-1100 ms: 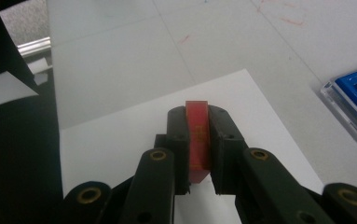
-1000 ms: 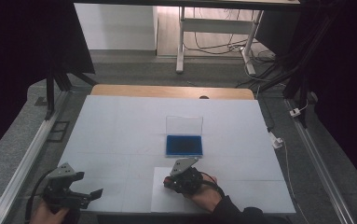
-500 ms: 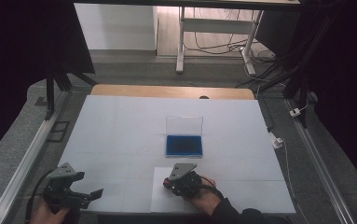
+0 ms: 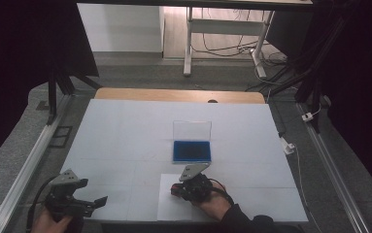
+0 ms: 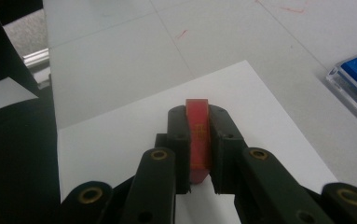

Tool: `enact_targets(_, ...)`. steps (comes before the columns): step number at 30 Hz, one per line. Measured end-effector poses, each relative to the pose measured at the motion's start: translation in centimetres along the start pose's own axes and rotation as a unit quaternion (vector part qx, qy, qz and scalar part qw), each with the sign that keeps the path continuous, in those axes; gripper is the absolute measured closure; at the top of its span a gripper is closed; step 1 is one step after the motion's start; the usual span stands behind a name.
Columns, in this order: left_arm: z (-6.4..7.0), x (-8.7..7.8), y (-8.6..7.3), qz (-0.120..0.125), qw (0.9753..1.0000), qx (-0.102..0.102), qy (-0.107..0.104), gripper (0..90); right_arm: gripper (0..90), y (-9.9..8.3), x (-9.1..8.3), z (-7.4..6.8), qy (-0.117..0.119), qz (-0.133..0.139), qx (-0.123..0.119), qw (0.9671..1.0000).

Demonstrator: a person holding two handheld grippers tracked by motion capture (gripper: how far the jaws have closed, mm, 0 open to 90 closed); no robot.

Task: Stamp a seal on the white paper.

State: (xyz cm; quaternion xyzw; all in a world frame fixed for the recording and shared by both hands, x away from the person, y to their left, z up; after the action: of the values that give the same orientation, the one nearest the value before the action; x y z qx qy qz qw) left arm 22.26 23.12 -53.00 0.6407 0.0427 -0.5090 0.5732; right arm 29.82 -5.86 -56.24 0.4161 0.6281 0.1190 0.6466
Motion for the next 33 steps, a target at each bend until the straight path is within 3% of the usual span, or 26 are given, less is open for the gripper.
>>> enact_targets(2, 0.0, 0.0, 0.0, 0.0, 1.0, 0.0, 0.0, 0.0, 80.5, 0.0, 0.0, -0.1, -0.003, -0.002, -0.003, 1.0)
enact_targets(5, 0.0, 0.0, 0.0, 0.001, 1.0, -0.001, -0.001, 0.0, 80.4, 0.0, 0.0, -0.5, -0.021, -0.004, -0.027, 0.9994)
enact_targets(10, 0.0, 0.0, 0.0, 0.002, 1.0, -0.001, -0.001, 0.0, 80.1, 0.0, 0.0, -0.5, -0.024, -0.004, -0.032, 0.9992)
enact_targets(16, -0.1, 0.0, 0.0, 0.002, 1.0, -0.003, -0.001, 0.0, 79.5, 0.3, -0.1, -0.3, -0.021, -0.009, -0.014, 0.9996)
enact_targets(19, -0.1, 0.0, 0.0, 0.002, 1.0, -0.003, -0.002, 0.0, 79.5, 1.0, -0.6, -0.4, -0.017, 0.013, -0.001, 0.9998)
enact_targets(23, -0.1, 0.0, 0.0, 0.002, 1.0, -0.003, -0.002, 0.0, 79.5, 1.6, -1.4, -0.3, -0.02, 0.026, 0.001, 0.9995)
enact_targets(33, -0.1, 0.0, 0.0, 0.002, 1.0, -0.002, -0.002, 0.0, 79.4, 2.2, -2.0, -0.3, -0.006, 0.029, 0.007, 0.9995)
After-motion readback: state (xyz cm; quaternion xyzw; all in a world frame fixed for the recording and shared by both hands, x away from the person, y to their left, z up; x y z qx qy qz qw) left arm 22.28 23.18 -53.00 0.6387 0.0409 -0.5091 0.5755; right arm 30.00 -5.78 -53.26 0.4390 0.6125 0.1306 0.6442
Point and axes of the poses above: each handheld gripper's, and its own axes: x roughly forward along the jaws, y roughly out of its top, z roughly to its right, the point moved 7 cm from there along x, roughly forward along the jaws, and after that the axes turned 6 degrees about x, right-handed, at the moved point
